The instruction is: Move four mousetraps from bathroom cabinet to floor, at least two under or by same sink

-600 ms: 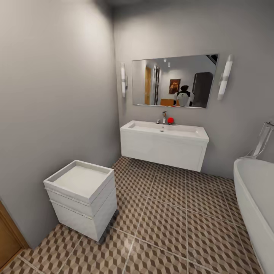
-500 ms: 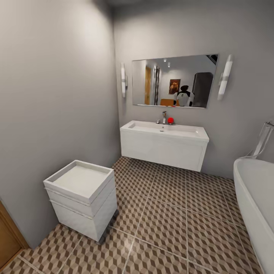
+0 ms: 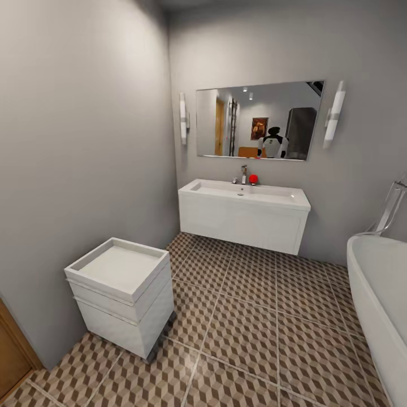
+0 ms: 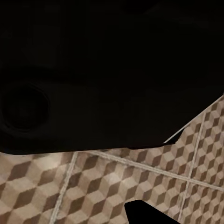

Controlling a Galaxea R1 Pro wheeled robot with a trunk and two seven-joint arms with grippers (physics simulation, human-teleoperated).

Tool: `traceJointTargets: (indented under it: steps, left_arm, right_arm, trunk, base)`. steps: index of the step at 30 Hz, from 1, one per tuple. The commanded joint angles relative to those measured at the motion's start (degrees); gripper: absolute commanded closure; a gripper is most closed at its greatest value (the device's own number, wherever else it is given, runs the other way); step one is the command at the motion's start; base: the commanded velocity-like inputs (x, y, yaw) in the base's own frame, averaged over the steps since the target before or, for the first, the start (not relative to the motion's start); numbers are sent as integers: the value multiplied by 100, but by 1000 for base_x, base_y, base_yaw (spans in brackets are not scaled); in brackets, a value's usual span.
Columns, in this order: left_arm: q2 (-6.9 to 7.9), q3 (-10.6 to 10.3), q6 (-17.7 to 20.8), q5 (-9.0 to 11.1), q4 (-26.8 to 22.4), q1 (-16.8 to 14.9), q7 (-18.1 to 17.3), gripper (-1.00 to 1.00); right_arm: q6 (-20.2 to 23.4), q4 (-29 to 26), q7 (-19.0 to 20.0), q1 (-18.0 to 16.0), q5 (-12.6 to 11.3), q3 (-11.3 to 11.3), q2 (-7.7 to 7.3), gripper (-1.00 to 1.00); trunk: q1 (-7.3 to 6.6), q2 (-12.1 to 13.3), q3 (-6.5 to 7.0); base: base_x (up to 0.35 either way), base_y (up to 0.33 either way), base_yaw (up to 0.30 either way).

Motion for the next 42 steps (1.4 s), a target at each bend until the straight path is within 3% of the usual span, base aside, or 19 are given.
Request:
traceJointTargets:
  steps: [1,7,28,29,33,36,42]
  left_arm:
    - [-13,1,-1,3,4,-1,-5,-100]
    - [-99,29,-1,-1,-58,-1,-17,-100]
    - [-28,50,67,-11,-734,-3,50,-100]
    - [-24,51,69,-9,-3137,-4,51,-100]
    - [-28,52,93,-11,-3986,-8,53,-100]
    - [-33,52,323,-10,-4788,-9,49,-100]
    - [-29,52,1453,-16,-6204,-22,43,-100]
  right_arm:
    - [-1,-2,2,-2,1,-2,0,-100]
    - [-77,-44,9,-2,-8,-5,25,-100]
    - [-751,-723,-87,-2,25,1,-202,-100]
    - [-697,-2437,-117,-2,27,0,-205,-100]
    - [-239,-3320,-344,-2,37,0,-214,-100]
    - [202,-4154,-513,-2,42,0,-217,-100]
    - [861,-5846,-639,-15,40,0,-215,-100]
  trunk:
    - [0,-2,-4]
    - [0,-2,-4]
    - [0,-2,-4]
    - [0,-2,-4]
    - [0,-2,-4]
    - [0,-2,-4]
    - [0,-2,-4]
  base:
    - [0,0,0]
    - [0,0,0]
    - [0,0,0]
    - [0,0,0]
    - [0,0,0]
    - [0,0,0]
    - [0,0,0]
